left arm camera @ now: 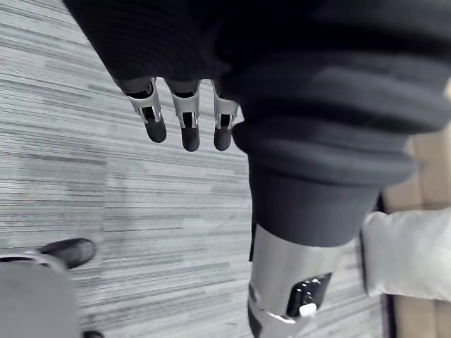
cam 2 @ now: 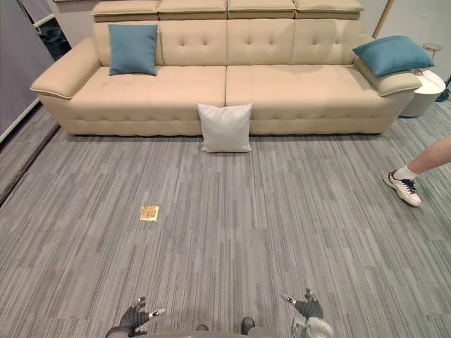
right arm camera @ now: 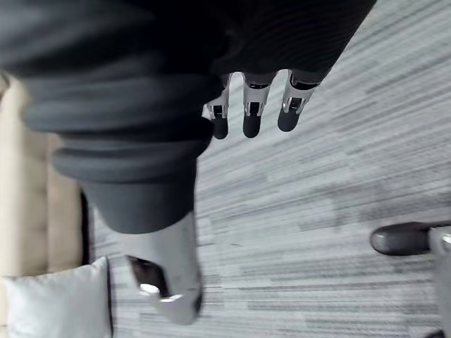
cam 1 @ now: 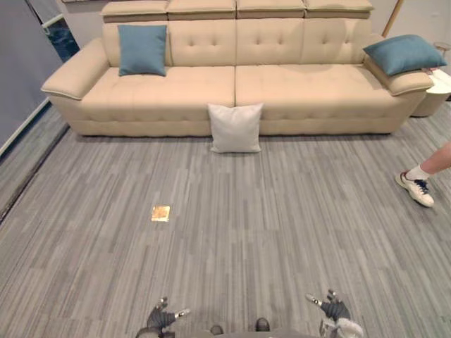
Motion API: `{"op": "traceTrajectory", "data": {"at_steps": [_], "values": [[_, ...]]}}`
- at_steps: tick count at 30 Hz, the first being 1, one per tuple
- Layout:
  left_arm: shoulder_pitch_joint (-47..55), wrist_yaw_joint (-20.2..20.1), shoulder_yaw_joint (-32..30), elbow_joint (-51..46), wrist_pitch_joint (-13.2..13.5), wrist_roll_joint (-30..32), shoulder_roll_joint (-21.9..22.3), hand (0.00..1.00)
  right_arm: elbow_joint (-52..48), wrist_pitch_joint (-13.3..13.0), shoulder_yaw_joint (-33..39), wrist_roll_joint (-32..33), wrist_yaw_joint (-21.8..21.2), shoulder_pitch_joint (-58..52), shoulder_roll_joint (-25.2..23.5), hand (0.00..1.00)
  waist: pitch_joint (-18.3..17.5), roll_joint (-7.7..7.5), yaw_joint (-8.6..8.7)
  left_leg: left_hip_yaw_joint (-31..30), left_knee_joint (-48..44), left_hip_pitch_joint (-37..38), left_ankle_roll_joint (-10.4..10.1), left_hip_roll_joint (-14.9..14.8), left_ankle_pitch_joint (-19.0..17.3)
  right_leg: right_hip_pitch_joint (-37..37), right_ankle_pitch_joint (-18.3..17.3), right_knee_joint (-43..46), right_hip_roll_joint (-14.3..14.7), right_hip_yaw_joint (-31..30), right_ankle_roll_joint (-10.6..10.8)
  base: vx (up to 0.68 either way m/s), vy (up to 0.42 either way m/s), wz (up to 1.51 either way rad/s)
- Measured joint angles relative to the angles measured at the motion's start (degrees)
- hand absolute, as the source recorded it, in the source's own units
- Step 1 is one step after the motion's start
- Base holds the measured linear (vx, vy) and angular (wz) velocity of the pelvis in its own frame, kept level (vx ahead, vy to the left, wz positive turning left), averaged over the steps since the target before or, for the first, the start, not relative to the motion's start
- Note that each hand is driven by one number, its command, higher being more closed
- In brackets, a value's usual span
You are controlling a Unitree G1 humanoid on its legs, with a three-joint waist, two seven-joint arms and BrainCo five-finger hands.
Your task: Pick up cushions and gather them together orderly.
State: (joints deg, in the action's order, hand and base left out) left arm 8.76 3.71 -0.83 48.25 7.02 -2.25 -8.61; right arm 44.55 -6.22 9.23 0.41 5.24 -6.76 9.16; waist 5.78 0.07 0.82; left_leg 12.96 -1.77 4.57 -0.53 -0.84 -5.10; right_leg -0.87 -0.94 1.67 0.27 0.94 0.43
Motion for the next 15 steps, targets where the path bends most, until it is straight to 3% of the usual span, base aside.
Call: {"op": "traceTrajectory", "data": {"at_steps": [7, 11, 15], "values": [[0.2, -1.2, -0.9, -3.5, 0.4, 0.2, -0.8, 0.00, -0.6, 0.0, -1.4, -5.3, -0.9, 0.0, 2.7, 0.00, 0.4, 0.79, 0.13, 0.5, 0.0, 1.6, -0.8, 0.1, -0.5, -2.0, -0.7, -0.9, -0.3, 0.7, 1.2, 0.04, 0.006, -0.01], [0.3, -1.2, -1.2, -4.7, 0.4, 0.2, -0.8, 0.00, -1.1, 0.0, -2.5, -5.6, -1.8, 0.0, 3.8, 0.00, 0.9, 1.51, 0.19, -0.1, -0.1, 1.4, -0.7, 0.0, -0.5, -2.0, -0.8, -0.8, -0.3, 1.1, 1.3, -0.02, -0.012, 0.06], [1.0, -1.2, -1.2, -6.2, 0.4, 0.2, -0.8, 0.00, -1.1, 0.0, -2.5, -5.6, -1.8, 0.0, 3.8, 0.00, 1.1, 1.26, 0.26, -0.4, -0.1, 0.8, -0.7, -0.1, -0.6, -1.7, -0.8, -0.8, -0.3, 2.1, 1.2, -0.05, -0.010, 0.10]]}}
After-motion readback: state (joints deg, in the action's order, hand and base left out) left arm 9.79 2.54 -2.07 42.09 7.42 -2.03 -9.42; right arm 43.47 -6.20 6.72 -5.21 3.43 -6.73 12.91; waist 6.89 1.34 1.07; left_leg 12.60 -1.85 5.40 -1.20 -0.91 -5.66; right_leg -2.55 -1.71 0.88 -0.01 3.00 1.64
